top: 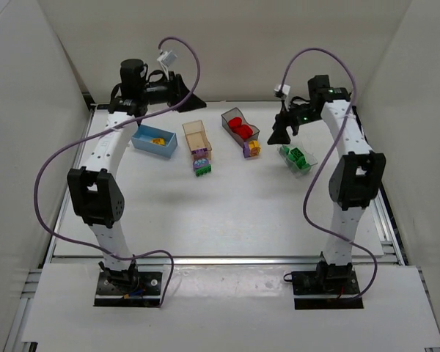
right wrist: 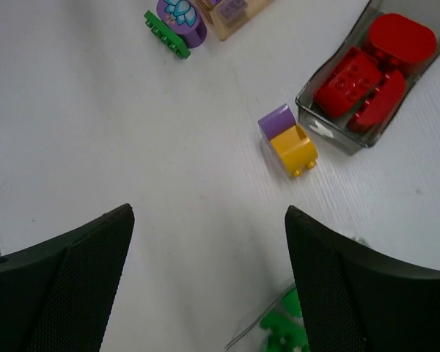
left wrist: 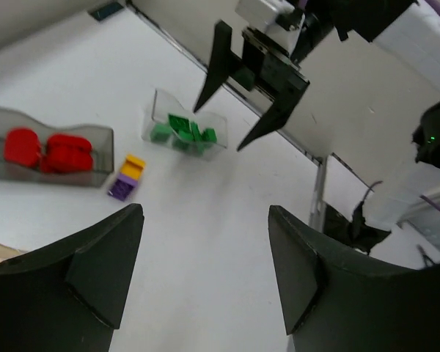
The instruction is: Sort the legos into containers by color
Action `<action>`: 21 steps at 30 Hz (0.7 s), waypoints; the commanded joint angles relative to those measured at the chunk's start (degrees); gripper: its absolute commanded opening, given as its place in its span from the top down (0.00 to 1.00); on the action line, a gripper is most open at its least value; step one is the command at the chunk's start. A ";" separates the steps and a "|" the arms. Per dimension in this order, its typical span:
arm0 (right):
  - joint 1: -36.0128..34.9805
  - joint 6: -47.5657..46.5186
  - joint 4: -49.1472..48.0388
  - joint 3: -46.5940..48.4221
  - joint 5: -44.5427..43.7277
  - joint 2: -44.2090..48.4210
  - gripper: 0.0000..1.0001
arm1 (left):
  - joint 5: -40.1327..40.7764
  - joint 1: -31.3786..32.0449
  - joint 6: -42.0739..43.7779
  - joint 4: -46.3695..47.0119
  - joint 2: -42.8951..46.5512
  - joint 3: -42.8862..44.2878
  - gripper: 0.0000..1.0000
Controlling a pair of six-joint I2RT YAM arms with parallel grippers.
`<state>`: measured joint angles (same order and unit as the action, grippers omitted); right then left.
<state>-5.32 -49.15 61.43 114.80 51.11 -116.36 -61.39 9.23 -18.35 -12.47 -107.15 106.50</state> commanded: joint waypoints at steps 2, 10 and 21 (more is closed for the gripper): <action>-2.49 -8.16 3.88 5.61 0.66 -5.19 0.12 | -4.18 -1.93 1.47 -4.23 4.31 -7.77 0.20; -4.96 -16.15 -3.68 0.25 -6.72 -8.53 0.12 | -3.83 -4.31 2.27 -4.32 7.57 -13.15 0.19; -4.79 -20.55 -4.22 9.29 -12.00 -18.98 0.12 | -2.86 -5.63 3.41 -4.32 6.96 -14.13 0.18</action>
<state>-10.35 -67.40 57.06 119.26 39.94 -133.73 -63.61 4.43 -15.88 -17.26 -102.26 92.36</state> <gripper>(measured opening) 0.882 0.819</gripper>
